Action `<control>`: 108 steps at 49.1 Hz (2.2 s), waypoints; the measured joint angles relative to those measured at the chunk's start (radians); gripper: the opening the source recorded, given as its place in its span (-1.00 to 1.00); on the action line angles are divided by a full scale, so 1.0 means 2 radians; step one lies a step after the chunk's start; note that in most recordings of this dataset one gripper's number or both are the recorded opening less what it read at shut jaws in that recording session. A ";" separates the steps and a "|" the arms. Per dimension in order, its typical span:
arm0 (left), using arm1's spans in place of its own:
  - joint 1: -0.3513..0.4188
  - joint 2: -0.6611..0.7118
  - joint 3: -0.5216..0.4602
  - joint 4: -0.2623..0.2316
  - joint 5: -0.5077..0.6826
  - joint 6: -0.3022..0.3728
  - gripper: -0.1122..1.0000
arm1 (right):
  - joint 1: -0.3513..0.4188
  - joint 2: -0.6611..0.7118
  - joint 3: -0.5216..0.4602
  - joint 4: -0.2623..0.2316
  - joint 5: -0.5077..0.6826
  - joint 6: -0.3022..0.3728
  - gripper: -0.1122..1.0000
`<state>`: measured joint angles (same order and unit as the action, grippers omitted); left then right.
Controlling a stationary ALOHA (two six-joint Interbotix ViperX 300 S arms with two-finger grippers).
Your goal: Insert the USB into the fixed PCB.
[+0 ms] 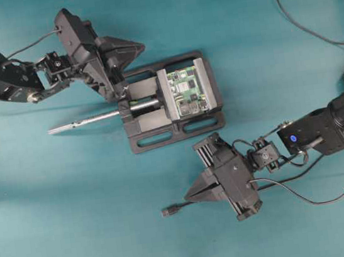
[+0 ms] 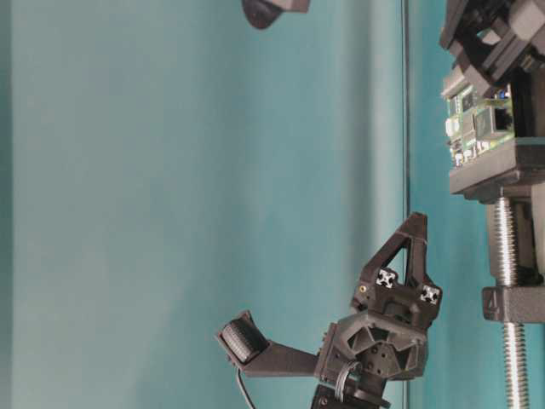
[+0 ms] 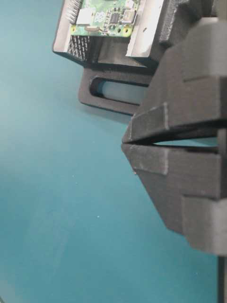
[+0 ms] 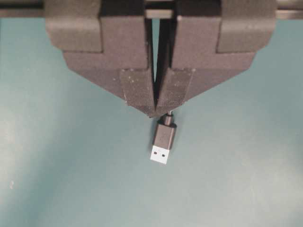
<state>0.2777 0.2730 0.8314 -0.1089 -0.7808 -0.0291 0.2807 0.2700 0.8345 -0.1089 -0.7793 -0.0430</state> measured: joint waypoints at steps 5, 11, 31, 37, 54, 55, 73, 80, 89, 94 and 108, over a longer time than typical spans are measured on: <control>-0.005 -0.020 0.015 0.016 0.008 0.000 -0.80 | 0.000 0.001 -0.001 0.001 0.000 0.002 -0.80; -0.013 -0.071 0.049 0.020 0.046 -0.002 -0.82 | 0.002 0.000 -0.003 0.001 0.004 0.010 -0.80; -0.037 -0.336 0.195 0.020 0.178 -0.015 0.43 | 0.002 -0.003 -0.024 0.000 0.033 0.028 -0.62; -0.052 -0.423 0.249 0.021 0.192 -0.033 0.93 | 0.002 -0.003 -0.029 0.000 0.036 0.035 -0.16; -0.078 -0.694 0.357 0.020 0.275 -0.060 0.93 | 0.010 0.020 -0.051 0.005 0.056 0.063 0.23; -0.079 -0.711 0.362 0.021 0.282 -0.060 0.93 | 0.011 0.022 -0.053 0.006 0.056 0.063 0.23; -0.079 -0.773 0.391 0.028 0.331 -0.059 0.93 | 0.015 0.047 -0.064 0.023 0.058 0.063 0.22; -0.078 -0.751 0.391 0.028 0.323 -0.059 0.93 | 0.015 0.048 -0.065 0.025 0.060 0.063 0.22; -0.078 -0.744 0.390 0.028 0.319 -0.059 0.93 | 0.016 0.048 -0.064 0.034 0.069 0.063 0.22; -0.079 -0.744 0.390 0.028 0.319 -0.059 0.93 | 0.015 0.048 -0.065 0.041 0.071 0.064 0.22; -0.079 -0.744 0.390 0.028 0.319 -0.059 0.93 | 0.015 0.048 -0.067 0.047 0.071 0.064 0.21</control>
<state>0.1197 -1.2149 1.6107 -0.0522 -0.1427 -0.1473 0.3114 0.3651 0.6995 -0.0153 -0.6366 0.0844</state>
